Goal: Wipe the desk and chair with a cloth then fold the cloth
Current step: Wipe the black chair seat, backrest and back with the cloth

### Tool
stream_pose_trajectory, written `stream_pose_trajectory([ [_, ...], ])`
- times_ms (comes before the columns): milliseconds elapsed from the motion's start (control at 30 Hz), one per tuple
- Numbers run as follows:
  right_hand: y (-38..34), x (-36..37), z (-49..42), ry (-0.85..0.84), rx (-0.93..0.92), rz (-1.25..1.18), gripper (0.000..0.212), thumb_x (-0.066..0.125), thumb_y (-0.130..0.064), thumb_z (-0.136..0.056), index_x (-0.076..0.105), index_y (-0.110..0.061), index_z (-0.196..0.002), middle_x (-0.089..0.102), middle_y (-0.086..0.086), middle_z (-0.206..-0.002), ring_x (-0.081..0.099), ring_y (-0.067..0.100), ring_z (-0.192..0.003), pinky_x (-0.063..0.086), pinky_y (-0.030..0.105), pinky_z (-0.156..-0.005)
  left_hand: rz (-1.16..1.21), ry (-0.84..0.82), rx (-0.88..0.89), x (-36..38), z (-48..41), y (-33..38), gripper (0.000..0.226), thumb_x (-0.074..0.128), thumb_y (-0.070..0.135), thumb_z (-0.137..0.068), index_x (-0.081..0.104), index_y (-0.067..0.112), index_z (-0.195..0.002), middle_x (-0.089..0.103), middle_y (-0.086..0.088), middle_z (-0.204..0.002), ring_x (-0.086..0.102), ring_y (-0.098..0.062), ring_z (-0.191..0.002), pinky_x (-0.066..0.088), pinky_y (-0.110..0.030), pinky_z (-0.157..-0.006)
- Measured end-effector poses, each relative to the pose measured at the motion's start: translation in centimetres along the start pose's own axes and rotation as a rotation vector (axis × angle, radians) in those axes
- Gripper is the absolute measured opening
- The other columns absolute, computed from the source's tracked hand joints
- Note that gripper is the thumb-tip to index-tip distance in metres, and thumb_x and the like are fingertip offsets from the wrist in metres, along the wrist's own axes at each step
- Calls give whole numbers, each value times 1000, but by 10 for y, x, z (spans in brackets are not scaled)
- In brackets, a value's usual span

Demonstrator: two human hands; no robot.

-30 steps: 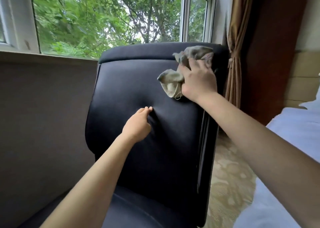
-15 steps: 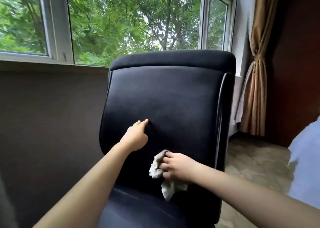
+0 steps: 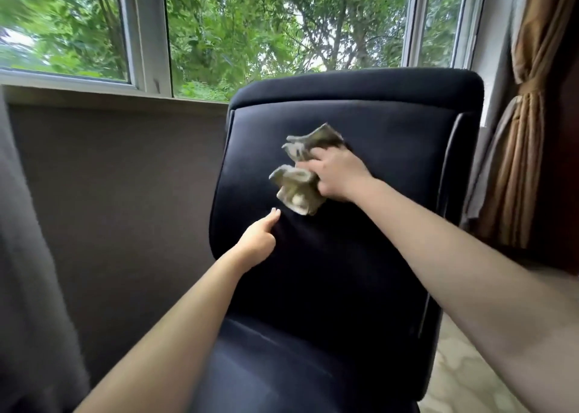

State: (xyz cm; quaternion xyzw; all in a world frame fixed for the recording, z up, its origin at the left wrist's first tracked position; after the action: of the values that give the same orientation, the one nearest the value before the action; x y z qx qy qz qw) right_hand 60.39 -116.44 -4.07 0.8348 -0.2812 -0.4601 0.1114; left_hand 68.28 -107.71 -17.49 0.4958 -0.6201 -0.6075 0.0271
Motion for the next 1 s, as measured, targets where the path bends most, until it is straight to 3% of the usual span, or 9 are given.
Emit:
stream_pose_trajectory([
  [167,-101,64,54,56,-369,52,23,52,-26,-67,73,-20,-74,68,1,-82,67,29,-79,52,38,-82,132,260,-111,-41,3,-32,67,29,-12,-85,28,12,-148,32,-6,-150,42,-24,-132,33,-36,-111],
  [300,-149,146,91,-188,-504,75,36,38,-31,-74,72,-29,-62,68,-11,-76,67,18,-79,41,33,-86,15,221,-132,-42,11,-44,66,31,-12,-85,31,11,-147,31,-6,-152,38,-22,-135,30,-32,-112],
  [433,-159,153,100,-190,-535,86,26,50,-34,-65,64,-29,-44,56,-15,-54,63,8,-61,45,25,-82,-9,186,-149,-39,19,-57,62,37,-9,-88,33,12,-146,32,-4,-151,37,-18,-135,30,-18,-104],
  [533,-142,99,56,24,-459,10,28,46,-22,-74,66,-23,-54,65,-8,-65,65,17,-64,50,27,-78,7,184,-153,-37,19,-67,62,38,-8,-88,33,12,-146,37,-2,-147,44,-10,-124,32,-12,-89],
  [633,-78,28,-27,131,-160,-52,44,28,-23,-88,69,-19,-105,63,7,-114,60,32,-99,43,38,-93,71,136,-199,-23,18,-76,66,34,-6,-85,34,19,-146,42,2,-145,55,-9,-109,43,-18,-88],
  [700,-23,-9,-68,72,54,-115,41,31,-25,-95,52,-25,-130,43,8,-141,42,34,-125,30,40,-106,100,68,-196,-2,19,-74,68,31,-5,-84,35,23,-146,39,3,-147,53,-12,-118,44,-28,-100],
  [767,19,-19,-95,-5,227,-127,45,33,-26,-96,40,-26,-140,28,8,-152,26,34,-137,20,42,-114,56,-15,-146,20,18,-66,70,29,-9,-82,33,18,-147,25,-3,-155,32,-16,-139,24,-32,-116],
  [867,28,-9,-119,-61,262,-98,52,37,-24,-95,32,-25,-147,16,7,-157,16,31,-142,12,43,-118,-40,-87,-96,35,13,-61,75,28,-13,-79,25,14,-149,7,0,-159,11,-14,-145,8,-15,-111],
  [1000,-15,22,-124,-85,118,-66,53,45,-27,-88,40,-25,-141,27,7,-152,28,31,-136,18,41,-114,-60,-131,-60,45,5,-61,81,28,-14,-77,24,20,-150,4,5,-159,13,-13,-145,15,0,-88],
])
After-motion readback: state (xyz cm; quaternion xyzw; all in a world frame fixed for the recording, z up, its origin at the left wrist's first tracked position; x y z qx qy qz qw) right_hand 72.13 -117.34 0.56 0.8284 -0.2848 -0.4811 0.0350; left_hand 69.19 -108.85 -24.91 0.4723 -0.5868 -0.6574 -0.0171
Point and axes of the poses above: each hand's wrist, its own z-axis away from the middle knuckle, its own x-axis out of the palm, y = z × x, the point moved 9 cm from there along -z, towards the middle knuckle
